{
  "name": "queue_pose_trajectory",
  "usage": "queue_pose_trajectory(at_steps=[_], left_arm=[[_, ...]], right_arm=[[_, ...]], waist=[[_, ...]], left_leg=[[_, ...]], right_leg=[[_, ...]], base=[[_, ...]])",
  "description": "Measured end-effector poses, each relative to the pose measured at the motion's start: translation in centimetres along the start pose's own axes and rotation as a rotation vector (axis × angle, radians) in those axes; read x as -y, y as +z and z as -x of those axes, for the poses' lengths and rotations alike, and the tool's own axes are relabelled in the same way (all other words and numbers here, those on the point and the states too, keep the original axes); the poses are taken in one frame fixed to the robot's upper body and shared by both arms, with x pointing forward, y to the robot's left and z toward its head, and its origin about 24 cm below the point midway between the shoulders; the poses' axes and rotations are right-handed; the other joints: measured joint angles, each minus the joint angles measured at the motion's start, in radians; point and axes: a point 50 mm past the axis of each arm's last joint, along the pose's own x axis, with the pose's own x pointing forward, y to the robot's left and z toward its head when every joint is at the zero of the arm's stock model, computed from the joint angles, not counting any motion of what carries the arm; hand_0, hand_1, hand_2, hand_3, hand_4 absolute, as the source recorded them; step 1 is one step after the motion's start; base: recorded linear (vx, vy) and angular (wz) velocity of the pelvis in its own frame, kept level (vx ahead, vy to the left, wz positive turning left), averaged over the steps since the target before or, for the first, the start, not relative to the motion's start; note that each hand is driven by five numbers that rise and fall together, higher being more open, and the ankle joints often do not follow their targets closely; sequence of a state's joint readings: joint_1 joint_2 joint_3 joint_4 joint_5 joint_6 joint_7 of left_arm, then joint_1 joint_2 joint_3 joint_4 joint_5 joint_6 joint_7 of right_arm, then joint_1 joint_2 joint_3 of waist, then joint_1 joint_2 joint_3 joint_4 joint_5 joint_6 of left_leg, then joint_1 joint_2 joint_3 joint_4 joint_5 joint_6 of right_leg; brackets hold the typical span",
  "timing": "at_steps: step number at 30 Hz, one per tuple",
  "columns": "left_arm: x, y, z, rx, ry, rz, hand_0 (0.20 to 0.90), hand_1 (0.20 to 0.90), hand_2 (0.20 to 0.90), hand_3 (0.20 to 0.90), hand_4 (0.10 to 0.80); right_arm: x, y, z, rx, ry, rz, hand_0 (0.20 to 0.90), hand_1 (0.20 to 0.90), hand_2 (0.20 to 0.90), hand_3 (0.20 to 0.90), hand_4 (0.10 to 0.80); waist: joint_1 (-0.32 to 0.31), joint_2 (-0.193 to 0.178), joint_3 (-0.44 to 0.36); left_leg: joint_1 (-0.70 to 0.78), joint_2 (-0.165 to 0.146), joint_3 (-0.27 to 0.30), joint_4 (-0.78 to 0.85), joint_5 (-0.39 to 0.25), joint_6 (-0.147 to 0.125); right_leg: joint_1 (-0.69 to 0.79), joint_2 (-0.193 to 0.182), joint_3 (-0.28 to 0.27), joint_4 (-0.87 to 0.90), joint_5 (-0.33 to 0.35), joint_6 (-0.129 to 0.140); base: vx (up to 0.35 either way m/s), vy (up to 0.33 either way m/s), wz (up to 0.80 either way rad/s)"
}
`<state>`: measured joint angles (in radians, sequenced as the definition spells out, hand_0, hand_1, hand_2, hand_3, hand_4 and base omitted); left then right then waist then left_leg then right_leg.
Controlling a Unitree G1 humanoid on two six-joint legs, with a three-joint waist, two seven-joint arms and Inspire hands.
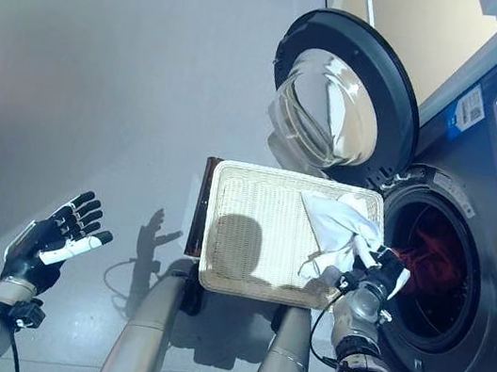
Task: Pick up the clothes and place them into the washing machine
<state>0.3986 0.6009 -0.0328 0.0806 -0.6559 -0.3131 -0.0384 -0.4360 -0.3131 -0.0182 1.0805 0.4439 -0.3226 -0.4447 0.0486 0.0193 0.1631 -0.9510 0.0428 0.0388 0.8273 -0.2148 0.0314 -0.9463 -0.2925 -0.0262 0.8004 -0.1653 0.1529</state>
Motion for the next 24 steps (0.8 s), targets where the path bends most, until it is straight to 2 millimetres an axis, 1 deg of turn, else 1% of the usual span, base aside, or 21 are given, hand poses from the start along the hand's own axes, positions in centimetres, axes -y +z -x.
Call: queue_pose_trajectory(at_steps=[2,9,11,13,14,15,16,20,24], left_arm=[[0.2,-0.1,-0.1,-0.002,-0.008,0.002,0.900,0.900,0.900,0.900,0.800],[0.6,-0.3,-0.1,-0.011,-0.024,-0.005,0.900,0.900,0.900,0.900,0.800],[0.6,-0.3,-0.1,-0.011,-0.024,-0.005,0.900,0.900,0.900,0.900,0.800],[0.7,-0.3,-0.1,-0.011,-0.026,-0.005,0.900,0.900,0.900,0.900,0.800],[0.6,-0.3,-0.1,-0.011,-0.026,-0.005,0.900,0.900,0.900,0.900,0.800],[0.7,-0.3,-0.1,-0.010,-0.027,-0.005,0.900,0.900,0.900,0.900,0.800],[0.7,-0.2,-0.1,-0.008,-0.029,-0.005,0.900,0.900,0.900,0.900,0.800],[0.7,-0.2,-0.1,-0.007,-0.029,-0.009,0.900,0.900,0.900,0.900,0.800],[0.7,-0.2,-0.1,-0.006,-0.030,-0.010,0.900,0.900,0.900,0.900,0.800]], right_arm=[[-0.2,0.1,0.0,0.015,0.002,0.039,0.200,0.200,0.200,0.200,0.300],[-0.5,0.0,0.1,0.013,0.005,0.089,0.200,0.200,0.200,0.200,0.300],[-0.9,-0.3,0.2,0.019,0.039,0.184,0.200,0.200,0.200,0.200,0.300],[-1.3,-0.7,0.2,0.027,0.088,0.367,0.200,0.200,0.200,0.200,0.300],[-1.5,-0.8,0.2,0.032,0.104,0.435,0.214,0.214,0.214,0.214,0.310],[-1.7,-0.8,0.2,0.037,0.112,0.494,0.450,0.450,0.450,0.450,0.478],[-1.8,-0.7,0.1,0.042,0.106,0.530,0.900,0.900,0.900,0.900,0.800],[-2.3,0.0,-0.2,0.075,0.099,0.612,0.900,0.900,0.900,0.900,0.800],[-2.4,0.2,-0.2,0.092,0.102,0.635,0.900,0.900,0.900,0.900,0.800]], waist=[[0.005,0.003,0.002],[0.020,0.011,0.006],[0.019,0.011,0.006],[0.021,0.011,0.006],[0.022,0.011,0.006],[0.024,0.011,0.007],[0.026,0.013,0.008],[0.030,0.015,0.009],[0.030,0.015,0.010]], left_leg=[[0.000,0.000,0.001,-0.003,0.000,0.000],[-0.001,0.000,0.005,-0.006,0.001,0.005],[-0.002,-0.001,0.006,-0.007,0.002,0.005],[-0.002,-0.001,0.006,-0.007,0.002,0.004],[-0.002,-0.001,0.006,-0.007,0.005,0.000],[-0.002,-0.001,0.006,-0.007,0.005,0.000],[-0.003,-0.001,0.006,-0.007,0.005,0.000],[-0.003,-0.002,0.006,-0.007,0.004,0.000],[-0.003,-0.002,0.006,-0.007,0.004,0.000]], right_leg=[[0.000,0.000,0.000,-0.005,0.000,0.000],[-0.002,0.000,0.001,-0.018,0.000,0.000],[-0.001,0.000,0.001,-0.020,0.000,0.000],[-0.002,0.000,0.001,-0.020,0.000,0.000],[-0.002,-0.001,0.001,-0.019,0.000,0.000],[-0.002,-0.001,0.001,-0.018,0.000,0.000],[-0.003,-0.001,0.001,-0.017,0.000,0.000],[-0.003,-0.002,0.000,-0.017,0.000,0.000],[-0.004,-0.002,0.000,-0.017,0.000,0.000]], base=[[-0.004,0.011,-0.04],[-0.008,0.008,-0.04],[0.000,0.000,0.00],[0.000,0.000,0.00],[0.000,0.000,0.00],[0.000,0.000,0.00],[0.000,0.000,0.00],[0.000,0.000,0.00],[0.000,0.000,0.00]])
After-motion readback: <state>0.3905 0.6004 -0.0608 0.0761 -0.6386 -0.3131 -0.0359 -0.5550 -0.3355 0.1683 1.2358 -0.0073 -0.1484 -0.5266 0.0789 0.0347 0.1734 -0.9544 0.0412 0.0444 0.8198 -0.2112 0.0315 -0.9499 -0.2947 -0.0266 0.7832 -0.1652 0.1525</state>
